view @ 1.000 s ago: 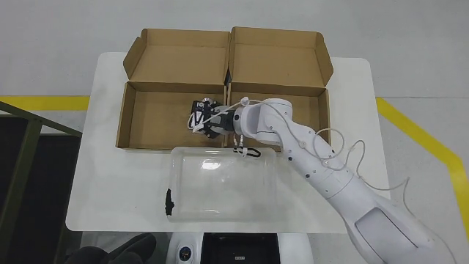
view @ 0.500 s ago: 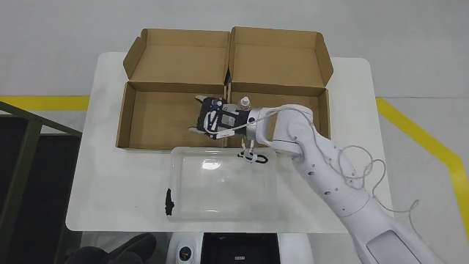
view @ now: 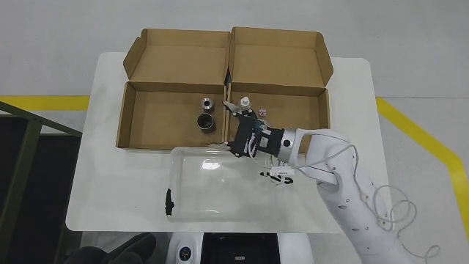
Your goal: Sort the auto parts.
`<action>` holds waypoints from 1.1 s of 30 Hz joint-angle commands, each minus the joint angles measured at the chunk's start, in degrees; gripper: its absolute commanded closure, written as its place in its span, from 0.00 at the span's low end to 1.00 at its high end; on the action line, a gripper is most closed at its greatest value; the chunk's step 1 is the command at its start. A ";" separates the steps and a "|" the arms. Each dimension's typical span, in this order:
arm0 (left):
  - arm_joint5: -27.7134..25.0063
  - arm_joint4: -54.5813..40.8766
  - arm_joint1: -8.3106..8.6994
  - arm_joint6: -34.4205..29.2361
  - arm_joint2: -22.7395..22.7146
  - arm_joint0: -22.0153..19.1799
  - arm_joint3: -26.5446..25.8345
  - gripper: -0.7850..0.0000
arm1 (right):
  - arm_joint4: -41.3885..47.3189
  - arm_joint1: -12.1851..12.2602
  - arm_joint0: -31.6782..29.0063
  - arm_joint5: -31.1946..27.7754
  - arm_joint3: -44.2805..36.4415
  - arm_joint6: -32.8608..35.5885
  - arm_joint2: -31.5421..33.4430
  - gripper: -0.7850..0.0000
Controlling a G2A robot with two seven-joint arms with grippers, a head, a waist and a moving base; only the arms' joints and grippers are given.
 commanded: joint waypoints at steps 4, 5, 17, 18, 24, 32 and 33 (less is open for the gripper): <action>0.00 0.00 0.00 0.00 0.00 0.00 0.00 0.00 | -1.70 1.23 -6.62 1.21 -2.01 -3.68 5.66 0.31; 0.00 0.00 0.00 0.00 0.00 0.00 0.00 0.00 | -2.10 1.44 -8.00 1.82 -2.44 -4.91 6.89 0.30; 0.00 0.00 0.00 0.00 0.00 0.00 0.00 0.00 | -5.45 3.49 -22.17 6.91 -3.54 -20.46 21.19 0.32; 0.00 0.00 0.00 0.00 0.00 0.00 0.00 0.00 | -5.64 3.59 -23.00 7.62 -3.36 -21.51 22.14 0.29; 0.00 0.00 0.00 0.00 0.00 0.00 0.00 0.00 | -5.64 3.89 -27.18 13.54 -2.33 -26.67 27.22 0.04; 0.00 0.00 0.00 0.00 0.00 0.00 0.00 0.00 | -4.98 4.28 -29.99 16.43 -1.82 -27.76 31.48 0.00; 0.00 0.00 0.00 0.00 0.00 0.00 0.00 0.00 | -4.93 4.32 -30.20 16.77 -1.73 -27.83 31.95 0.00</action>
